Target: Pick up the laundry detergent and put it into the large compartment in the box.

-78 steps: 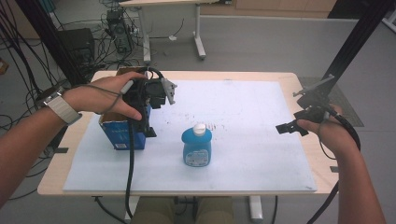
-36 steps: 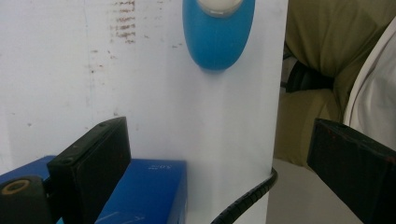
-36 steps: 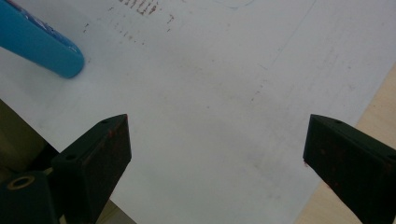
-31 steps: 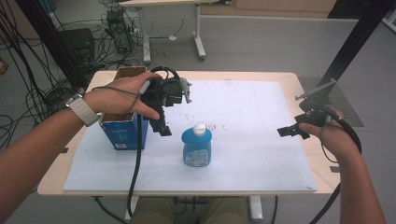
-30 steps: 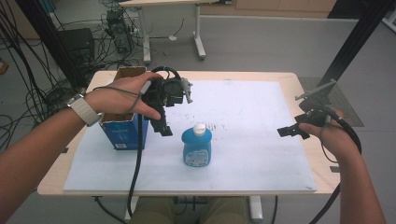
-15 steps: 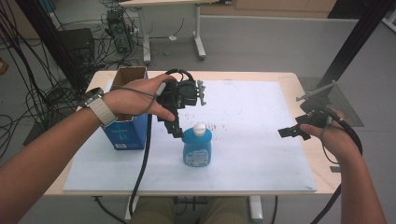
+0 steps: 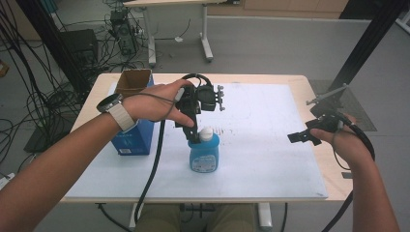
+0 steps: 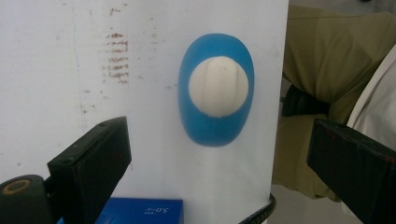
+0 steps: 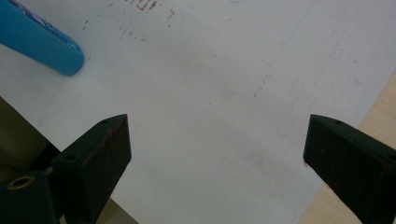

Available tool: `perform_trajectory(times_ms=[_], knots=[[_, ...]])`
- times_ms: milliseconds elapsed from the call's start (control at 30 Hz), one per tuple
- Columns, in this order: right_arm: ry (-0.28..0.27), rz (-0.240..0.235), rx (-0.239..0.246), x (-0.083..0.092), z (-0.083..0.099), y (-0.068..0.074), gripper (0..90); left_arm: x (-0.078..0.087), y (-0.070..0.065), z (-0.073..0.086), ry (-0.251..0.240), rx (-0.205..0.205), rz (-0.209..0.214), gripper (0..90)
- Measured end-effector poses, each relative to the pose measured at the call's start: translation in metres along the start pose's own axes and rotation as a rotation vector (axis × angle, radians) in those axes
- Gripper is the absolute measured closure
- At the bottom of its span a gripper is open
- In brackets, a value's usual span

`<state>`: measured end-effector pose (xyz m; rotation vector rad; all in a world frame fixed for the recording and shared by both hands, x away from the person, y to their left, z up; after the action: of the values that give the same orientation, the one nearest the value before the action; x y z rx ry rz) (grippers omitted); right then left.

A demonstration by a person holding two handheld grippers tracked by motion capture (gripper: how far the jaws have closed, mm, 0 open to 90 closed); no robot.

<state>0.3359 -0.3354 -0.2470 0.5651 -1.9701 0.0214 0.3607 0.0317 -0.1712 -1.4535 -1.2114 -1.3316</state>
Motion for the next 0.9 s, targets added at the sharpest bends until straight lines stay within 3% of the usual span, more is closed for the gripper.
perform_trajectory(times_ms=[500, 900], knots=[[-0.001, -0.001, -0.009, -0.001, 0.005, -0.003, 7.6, -0.021, 0.002, -0.018, 0.031, -0.024, -0.001, 6.9], [-0.001, 0.001, -0.009, -0.001, 0.005, -0.003, 7.6, -0.031, 0.002, -0.023, 0.039, -0.037, 0.005, 7.1]])
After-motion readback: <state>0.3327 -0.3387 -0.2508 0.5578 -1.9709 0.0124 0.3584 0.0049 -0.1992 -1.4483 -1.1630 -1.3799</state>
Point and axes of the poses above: each handheld gripper's, and its own axes: x roughly backward along the jaws, z roughly out of its underside, y roughly to its left, the point moved 10 cm from there along -x, roughly forward along the jaws, and after that the axes turned 14 degrees about -x, right-handed, at the moved point
